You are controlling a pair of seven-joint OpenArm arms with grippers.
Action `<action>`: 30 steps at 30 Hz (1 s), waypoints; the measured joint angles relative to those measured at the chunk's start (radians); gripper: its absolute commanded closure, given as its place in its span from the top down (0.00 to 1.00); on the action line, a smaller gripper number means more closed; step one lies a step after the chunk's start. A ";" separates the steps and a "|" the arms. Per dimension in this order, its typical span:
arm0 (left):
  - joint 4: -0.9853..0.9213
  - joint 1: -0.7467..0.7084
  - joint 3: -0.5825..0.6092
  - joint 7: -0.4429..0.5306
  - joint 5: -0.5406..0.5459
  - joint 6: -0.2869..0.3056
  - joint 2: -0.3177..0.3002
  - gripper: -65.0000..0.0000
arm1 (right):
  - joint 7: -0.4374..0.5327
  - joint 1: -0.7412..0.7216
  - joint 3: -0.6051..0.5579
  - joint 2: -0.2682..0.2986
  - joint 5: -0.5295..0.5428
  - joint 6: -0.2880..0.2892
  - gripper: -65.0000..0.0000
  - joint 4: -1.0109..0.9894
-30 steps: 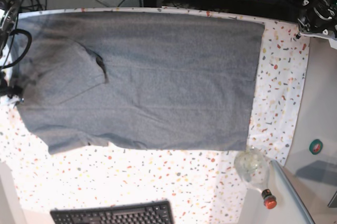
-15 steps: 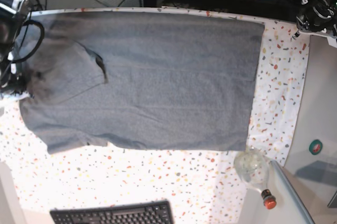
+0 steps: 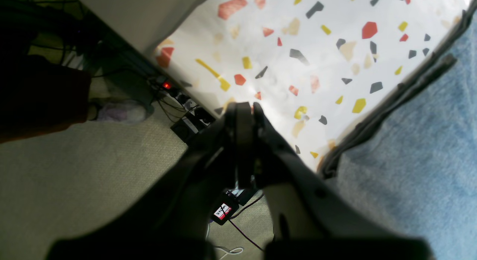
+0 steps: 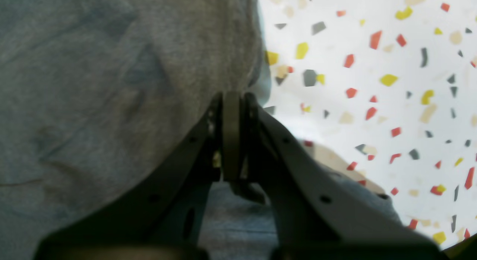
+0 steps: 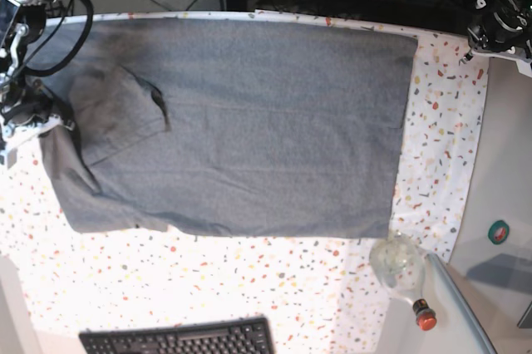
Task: Layout the t-shirt on the table in an organized manner, then fold the t-shirt properly
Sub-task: 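Grasp the shirt hem corner with the right gripper and tuck it inward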
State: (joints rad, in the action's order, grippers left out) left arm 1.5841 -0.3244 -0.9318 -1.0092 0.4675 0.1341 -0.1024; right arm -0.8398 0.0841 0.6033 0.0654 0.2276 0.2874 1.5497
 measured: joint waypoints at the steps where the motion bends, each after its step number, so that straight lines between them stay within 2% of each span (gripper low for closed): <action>1: 0.000 0.000 0.000 0.000 0.000 0.000 0.000 0.00 | 0.002 0.006 0.000 -0.010 0.000 0.000 0.00 0.002; 5: 0.000 0.000 0.000 0.000 0.000 0.000 0.000 0.00 | -0.008 0.036 0.000 -0.031 -0.003 0.000 0.00 0.002; 8: 0.000 0.000 0.000 0.000 0.000 0.000 0.001 0.00 | -0.073 0.035 0.000 -0.038 0.000 -0.002 0.00 0.002; 9: 0.000 0.000 0.000 0.000 0.000 0.000 0.001 0.00 | -0.079 0.034 0.000 -0.039 0.000 -0.003 0.07 0.006; 12: 0.000 -0.001 0.000 0.000 0.000 0.000 0.000 0.00 | -0.085 0.033 0.000 -0.046 -0.005 -0.003 0.37 0.051; 14: 0.000 -0.003 0.000 0.000 0.000 0.000 0.002 0.00 | -0.088 0.033 0.005 -0.061 -0.005 -0.006 0.45 0.112; 17: -0.001 -0.008 0.000 0.000 -0.007 0.000 -0.001 0.00 | -0.093 -0.027 0.003 -0.066 -0.005 -0.003 0.46 0.129; 18: 0.000 -0.008 -0.001 0.000 -0.008 0.000 -0.002 0.00 | -0.090 -0.071 0.003 -0.057 -0.004 -0.003 0.46 0.098; 20: -0.001 -0.008 0.000 0.000 -0.006 0.000 0.000 0.00 | -0.060 -0.170 -0.013 0.001 0.011 0.008 0.46 -0.021; 23: -0.001 -0.007 -0.001 0.000 -0.004 0.000 -0.001 0.00 | 0.046 -0.310 -0.034 0.080 -0.014 -0.010 0.46 -0.287; 25: -0.001 -0.008 -0.001 0.000 -0.006 0.000 -0.001 0.00 | 0.115 -0.380 -0.090 0.141 -0.006 -0.005 0.46 -0.484; 30: -0.001 -0.026 -0.001 0.002 0.000 0.000 -0.001 0.00 | 0.304 -0.501 -0.215 0.206 0.002 -0.002 0.47 -0.856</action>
State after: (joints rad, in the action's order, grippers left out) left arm 1.5833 -0.3500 -0.9325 -1.0077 0.4679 0.1341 -0.1032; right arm -0.5354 -0.4168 0.3885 0.2714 0.2298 0.2859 0.6937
